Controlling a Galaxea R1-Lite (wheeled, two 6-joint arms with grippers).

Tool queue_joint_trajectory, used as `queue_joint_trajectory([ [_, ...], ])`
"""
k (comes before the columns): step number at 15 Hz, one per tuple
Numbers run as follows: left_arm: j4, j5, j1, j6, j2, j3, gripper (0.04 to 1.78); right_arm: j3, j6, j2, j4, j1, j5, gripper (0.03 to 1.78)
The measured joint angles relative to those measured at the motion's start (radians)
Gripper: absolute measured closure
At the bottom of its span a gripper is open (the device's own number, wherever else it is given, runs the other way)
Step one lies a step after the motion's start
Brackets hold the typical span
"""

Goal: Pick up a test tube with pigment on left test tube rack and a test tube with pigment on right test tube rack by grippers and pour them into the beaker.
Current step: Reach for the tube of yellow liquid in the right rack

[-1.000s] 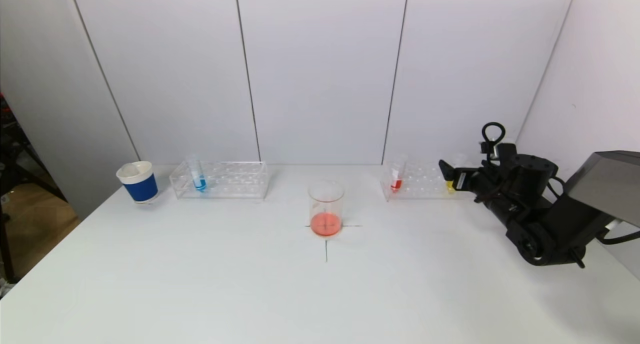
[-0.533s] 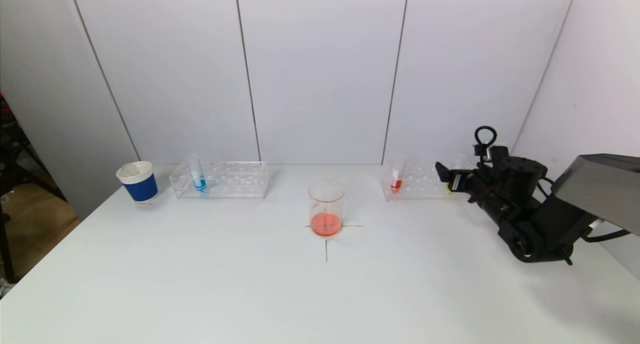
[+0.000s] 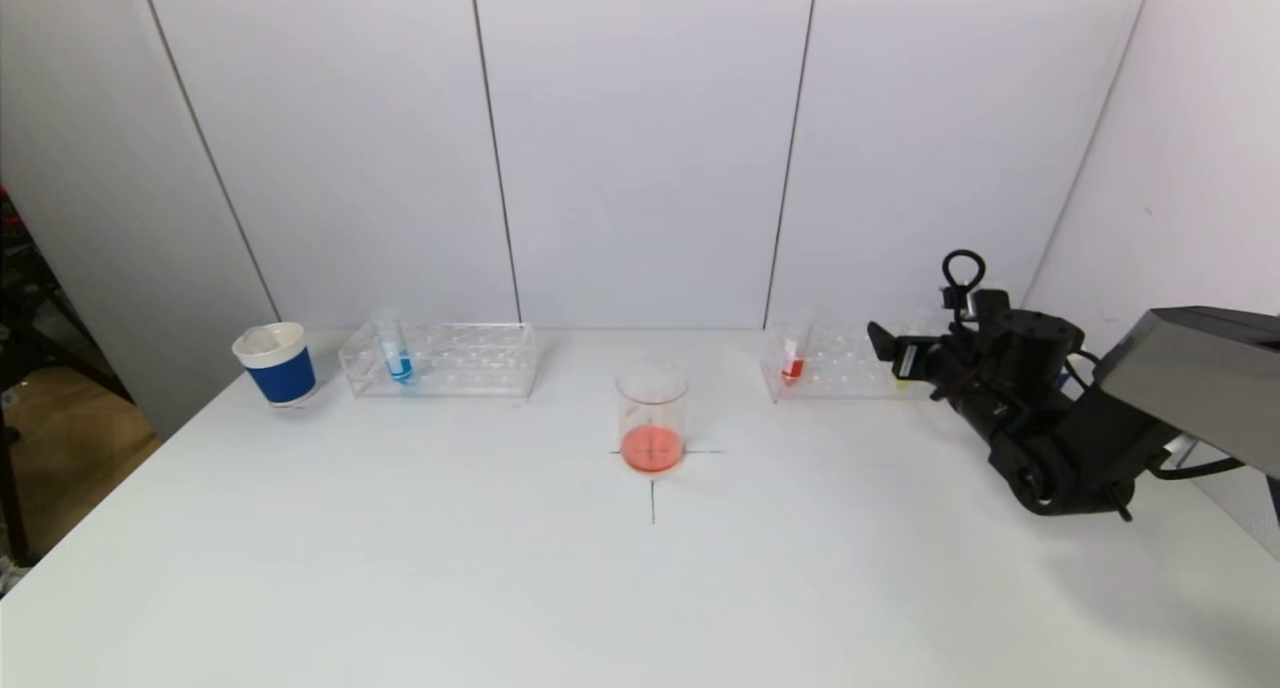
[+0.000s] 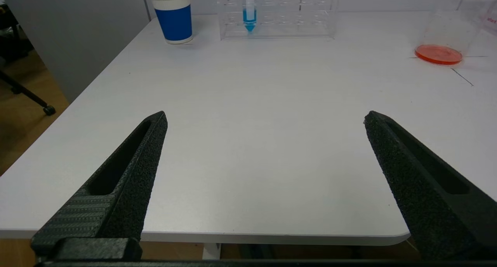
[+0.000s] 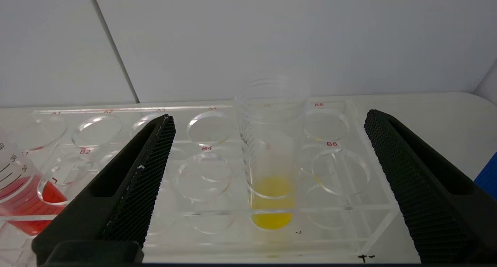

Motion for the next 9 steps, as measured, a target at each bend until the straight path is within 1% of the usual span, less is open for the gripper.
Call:
queue_joint_trajectory([
  [4,0.000,0.000,0.000,0.000,0.000,0.000,0.05,-0.035,-0.003,0.019,0.002,-0.002,0.000,0.04],
  [6,0.000,0.000,0.000,0.000,0.000,0.000,0.05,-0.055,-0.003,0.026,0.026,-0.002,0.000,0.04],
  [9,0.000,0.000,0.000,0.000,0.000,0.000,0.05,-0.077,-0.005,0.038,0.033,-0.002,0.000,0.04],
])
